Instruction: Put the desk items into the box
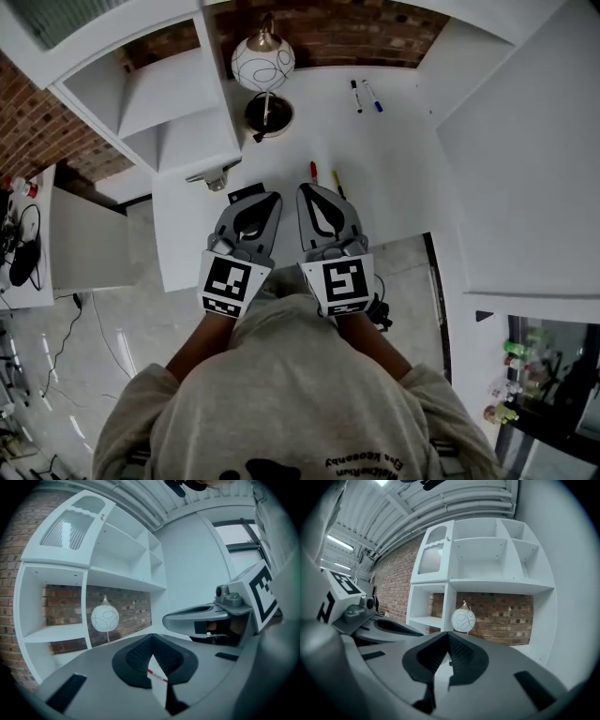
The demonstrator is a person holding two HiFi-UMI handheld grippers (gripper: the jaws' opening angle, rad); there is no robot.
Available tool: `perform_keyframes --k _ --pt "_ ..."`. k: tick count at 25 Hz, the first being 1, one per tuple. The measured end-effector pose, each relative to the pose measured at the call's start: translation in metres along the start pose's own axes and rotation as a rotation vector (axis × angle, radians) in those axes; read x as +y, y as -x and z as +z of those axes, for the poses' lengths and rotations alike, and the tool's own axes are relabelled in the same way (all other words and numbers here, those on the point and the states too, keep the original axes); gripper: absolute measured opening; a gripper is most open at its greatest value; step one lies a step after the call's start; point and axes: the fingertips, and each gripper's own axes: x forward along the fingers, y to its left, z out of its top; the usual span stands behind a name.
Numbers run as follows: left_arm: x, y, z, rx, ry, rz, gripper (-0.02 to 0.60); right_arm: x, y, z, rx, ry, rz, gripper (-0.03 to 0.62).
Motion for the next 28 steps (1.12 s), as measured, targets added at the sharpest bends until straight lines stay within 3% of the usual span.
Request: perform_keyframes --k 12,28 --pt "-0.030 -0.035 0.008 0.006 -0.014 -0.076 0.006 -0.057 0.025 -0.007 0.021 -0.006 -0.135 0.018" --pt "-0.010 -0.084 -0.045 0.085 0.020 -0.008 0.006 -0.088 -0.023 -0.058 0.059 0.011 -0.092 0.018"
